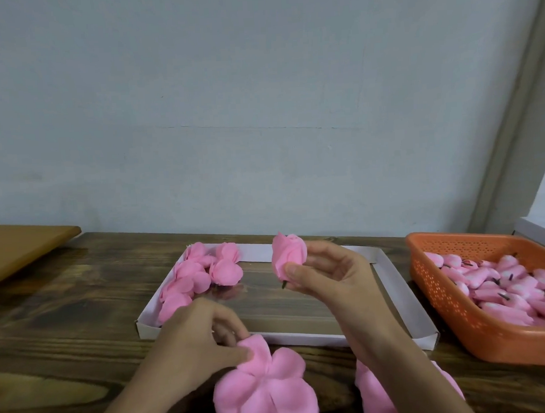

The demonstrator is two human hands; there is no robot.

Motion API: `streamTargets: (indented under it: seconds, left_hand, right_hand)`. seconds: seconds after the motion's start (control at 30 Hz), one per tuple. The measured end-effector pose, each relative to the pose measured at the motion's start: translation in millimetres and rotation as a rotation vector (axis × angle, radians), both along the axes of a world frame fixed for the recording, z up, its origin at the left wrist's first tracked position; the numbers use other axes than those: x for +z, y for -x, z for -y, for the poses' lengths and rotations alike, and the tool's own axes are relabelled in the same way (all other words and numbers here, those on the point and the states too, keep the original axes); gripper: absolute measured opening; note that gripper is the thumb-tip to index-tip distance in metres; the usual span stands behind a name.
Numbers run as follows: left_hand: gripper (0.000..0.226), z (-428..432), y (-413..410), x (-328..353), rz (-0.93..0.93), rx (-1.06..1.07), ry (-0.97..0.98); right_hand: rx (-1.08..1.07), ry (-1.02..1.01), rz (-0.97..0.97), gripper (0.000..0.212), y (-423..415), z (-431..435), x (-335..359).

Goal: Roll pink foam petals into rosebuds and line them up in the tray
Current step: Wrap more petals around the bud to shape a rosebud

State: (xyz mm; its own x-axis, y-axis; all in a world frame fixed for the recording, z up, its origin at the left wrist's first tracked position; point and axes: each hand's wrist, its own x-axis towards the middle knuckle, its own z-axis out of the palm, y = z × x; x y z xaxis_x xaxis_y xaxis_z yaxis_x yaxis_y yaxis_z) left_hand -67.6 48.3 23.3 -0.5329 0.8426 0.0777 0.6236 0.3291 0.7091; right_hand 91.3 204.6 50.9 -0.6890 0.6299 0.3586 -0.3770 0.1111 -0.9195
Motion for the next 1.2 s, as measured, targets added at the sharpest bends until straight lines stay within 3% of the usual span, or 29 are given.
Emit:
streamTargets:
  seconds: [0.13,0.4,0.47,0.7,0.87,1.0,1.13,1.2]
  left_hand:
    - [0.03,2.6,0.6,5.3,0.046,-0.009,0.019]
    - [0.012,3.9,0.9,5.4,-0.053,-0.024,-0.031]
    - [0.012,4.7,0.1,8.5,0.058,-0.046,-0.107]
    - [0.008,-13.6,5.7,25.2,0.709,-0.128,-0.312]
    - [0.029,-52.9,8.3,40.0,0.75,-0.14,-0.467]
    - [0.018,-74.2,6.3,27.2,0.872,-0.116,-0.522]
    - [0.03,-83.0,5.2,8.8,0.913,-0.019,-0.512]
    - [0.024,-82.0,4.5,1.0,0.931,-0.01,-0.51]
  right_hand:
    - [-0.024,0.001,-0.001,0.022,-0.3,-2.3,-0.8]
    - [-0.017,-0.002,-0.015,0.024,-1.1,-5.9,-1.1]
    - [-0.016,-0.001,-0.014,0.023,-1.2,-7.4,-2.1]
    - [0.018,0.061,-0.129,0.032,-1.0,-14.0,-2.0]
    - [-0.004,0.045,-0.166,0.032,-2.3,-18.4,-0.9]
    - [-0.029,0.023,-0.132,0.029,-2.3,-22.4,-4.8]
    - [-0.055,0.026,-0.084,0.028,1.7,-27.0,-13.1]
    - [-0.065,0.026,-0.065,0.029,3.2,-26.9,-15.7]
